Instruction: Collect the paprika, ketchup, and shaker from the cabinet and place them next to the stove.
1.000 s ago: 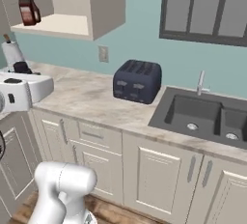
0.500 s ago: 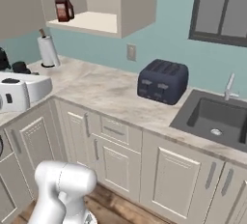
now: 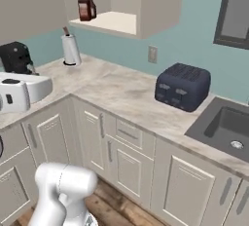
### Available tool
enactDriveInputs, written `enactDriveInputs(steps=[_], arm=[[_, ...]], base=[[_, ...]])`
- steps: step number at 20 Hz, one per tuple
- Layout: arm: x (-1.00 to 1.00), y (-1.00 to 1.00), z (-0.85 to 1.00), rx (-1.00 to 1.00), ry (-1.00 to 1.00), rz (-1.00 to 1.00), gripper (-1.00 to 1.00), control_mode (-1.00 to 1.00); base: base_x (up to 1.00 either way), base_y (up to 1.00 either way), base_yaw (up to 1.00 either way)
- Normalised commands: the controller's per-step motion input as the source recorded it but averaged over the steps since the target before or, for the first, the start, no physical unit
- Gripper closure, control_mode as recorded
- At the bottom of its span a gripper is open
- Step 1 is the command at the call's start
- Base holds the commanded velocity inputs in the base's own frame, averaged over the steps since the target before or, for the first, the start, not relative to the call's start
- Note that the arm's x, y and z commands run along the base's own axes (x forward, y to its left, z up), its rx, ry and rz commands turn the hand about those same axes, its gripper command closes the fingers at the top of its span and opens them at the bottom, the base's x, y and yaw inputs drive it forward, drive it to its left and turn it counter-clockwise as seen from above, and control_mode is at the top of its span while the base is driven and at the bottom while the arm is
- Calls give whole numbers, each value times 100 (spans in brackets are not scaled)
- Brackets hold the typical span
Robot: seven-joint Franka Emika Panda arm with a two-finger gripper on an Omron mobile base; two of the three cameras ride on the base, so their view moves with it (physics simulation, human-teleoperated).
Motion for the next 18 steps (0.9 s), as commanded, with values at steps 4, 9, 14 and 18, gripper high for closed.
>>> enactDriveInputs(steps=[4,9,14,18], arm=[[0,0,0,0,0,0,100,100],[0,0,0,0,0,0,100,100],[0,0,0,0,0,0,100,100],[0,0,0,0,0,0,100,100]], base=[[-48,-55,11],[-55,-65,4],[-49,-66,-1],[-48,-59,-5]])
